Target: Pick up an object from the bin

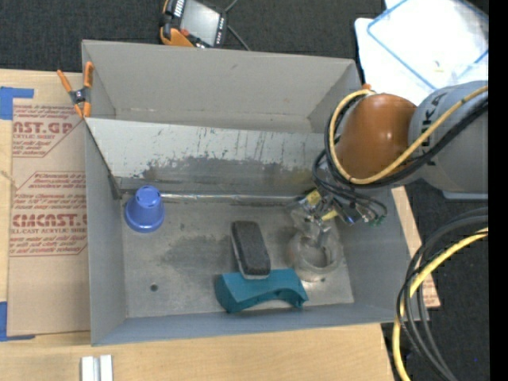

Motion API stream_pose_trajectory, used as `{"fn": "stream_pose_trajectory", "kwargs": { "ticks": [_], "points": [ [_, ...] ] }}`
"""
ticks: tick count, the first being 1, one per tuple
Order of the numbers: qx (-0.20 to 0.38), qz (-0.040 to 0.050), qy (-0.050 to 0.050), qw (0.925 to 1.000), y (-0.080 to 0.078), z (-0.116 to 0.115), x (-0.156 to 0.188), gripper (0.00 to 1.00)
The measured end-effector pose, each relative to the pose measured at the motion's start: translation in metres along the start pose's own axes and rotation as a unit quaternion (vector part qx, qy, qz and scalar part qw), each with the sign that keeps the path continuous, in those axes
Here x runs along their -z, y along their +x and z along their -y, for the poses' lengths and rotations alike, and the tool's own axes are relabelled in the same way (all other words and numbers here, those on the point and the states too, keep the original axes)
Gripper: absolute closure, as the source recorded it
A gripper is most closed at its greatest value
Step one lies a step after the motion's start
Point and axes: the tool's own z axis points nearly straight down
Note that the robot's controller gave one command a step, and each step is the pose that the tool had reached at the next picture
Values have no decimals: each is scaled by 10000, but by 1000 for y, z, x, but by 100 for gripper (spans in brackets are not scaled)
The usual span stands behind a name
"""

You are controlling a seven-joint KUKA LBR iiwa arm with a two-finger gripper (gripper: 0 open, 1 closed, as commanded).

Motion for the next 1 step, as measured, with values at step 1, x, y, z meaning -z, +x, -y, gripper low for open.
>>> {"fn": "stream_pose_trajectory", "kwargs": {
  "ticks": [1],
  "points": [
    [363,64,30,9993,14,0,-9,100]
  ]
}}
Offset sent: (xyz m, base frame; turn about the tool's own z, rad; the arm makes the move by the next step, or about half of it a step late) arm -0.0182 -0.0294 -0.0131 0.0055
